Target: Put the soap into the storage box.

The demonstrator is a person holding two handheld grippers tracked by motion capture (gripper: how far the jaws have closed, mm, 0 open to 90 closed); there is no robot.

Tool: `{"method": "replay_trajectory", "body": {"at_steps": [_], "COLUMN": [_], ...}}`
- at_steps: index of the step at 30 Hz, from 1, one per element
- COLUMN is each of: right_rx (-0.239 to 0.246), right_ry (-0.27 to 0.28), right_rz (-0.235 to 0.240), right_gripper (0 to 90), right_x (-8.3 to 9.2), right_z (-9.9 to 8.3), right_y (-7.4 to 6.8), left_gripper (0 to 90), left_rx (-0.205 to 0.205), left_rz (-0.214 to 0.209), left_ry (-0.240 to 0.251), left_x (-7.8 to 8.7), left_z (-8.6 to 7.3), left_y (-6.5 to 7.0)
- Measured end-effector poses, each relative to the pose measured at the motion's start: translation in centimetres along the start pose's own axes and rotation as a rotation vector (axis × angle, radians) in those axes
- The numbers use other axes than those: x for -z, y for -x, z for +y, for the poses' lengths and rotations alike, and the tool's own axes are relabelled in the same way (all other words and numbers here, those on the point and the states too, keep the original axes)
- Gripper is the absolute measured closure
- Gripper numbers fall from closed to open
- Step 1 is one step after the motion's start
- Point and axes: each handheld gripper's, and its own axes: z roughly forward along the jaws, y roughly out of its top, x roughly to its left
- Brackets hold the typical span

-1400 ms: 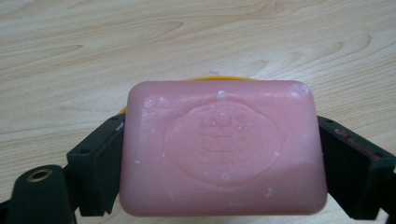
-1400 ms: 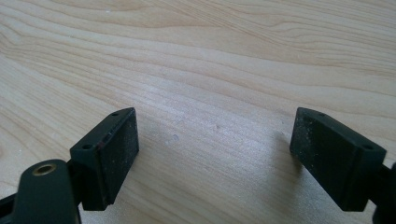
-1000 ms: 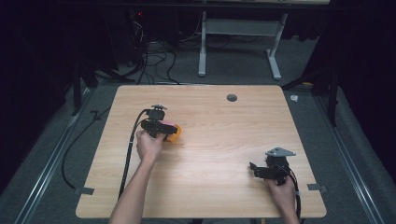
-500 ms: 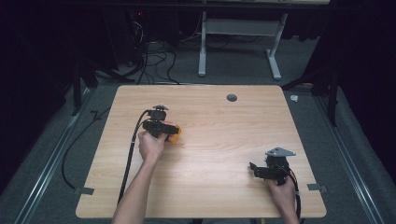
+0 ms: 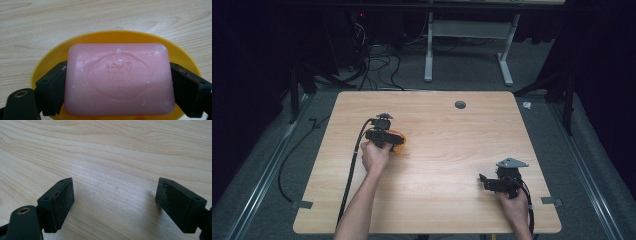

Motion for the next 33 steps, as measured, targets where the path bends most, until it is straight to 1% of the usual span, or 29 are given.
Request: {"method": "replay_trajectory", "body": {"at_steps": [6, 8, 11, 17, 22, 27, 28, 33], "right_rx": [0.001, 0.000, 0.001, -0.001, -0.003, -0.002, -0.003, -0.002], "right_ry": [0.001, 0.001, 0.002, 0.001, 0.001, -0.001, -0.001, -0.001], "right_rz": [0.000, 0.000, 0.001, 0.000, 0.001, 0.001, 0.001, 0.000], "right_gripper": [16.1, 16.1, 16.1, 16.1, 16.0, 16.0, 16.1, 16.0], "right_x": [0.0, 0.0, 0.0, 0.0, 0.0, 0.0, 0.0, 0.0], "right_z": [0.0, 0.0, 0.0, 0.0, 0.0, 0.0, 0.0, 0.0], "right_y": [0.0, 0.0, 0.0, 0.0, 0.0, 0.0, 0.0, 0.0], "left_gripper": [13.5, 13.5, 13.4, 13.3, 12.3, 11.0, 10.9, 11.1], "left_rx": [0.001, -0.008, 0.000, 0.002, 0.017, 0.005, 0.008, 0.007], "left_rz": [-0.009, 0.004, 0.008, 0.022, 0.007, 0.005, 0.001, -0.015], "left_ry": [-0.012, -0.018, -0.025, -0.022, 0.028, 0.039, 0.051, 0.073], "left_x": [-0.2, -0.4, -0.4, -0.3, 0.6, 1.3, 1.6, 2.4], "left_z": [0.0, -0.1, -0.1, -0.1, 0.1, -0.1, -0.1, -0.3], "left_y": [0.1, 0.2, 0.2, 0.4, 0.2, 0.1, 0.1, 0.1]}}
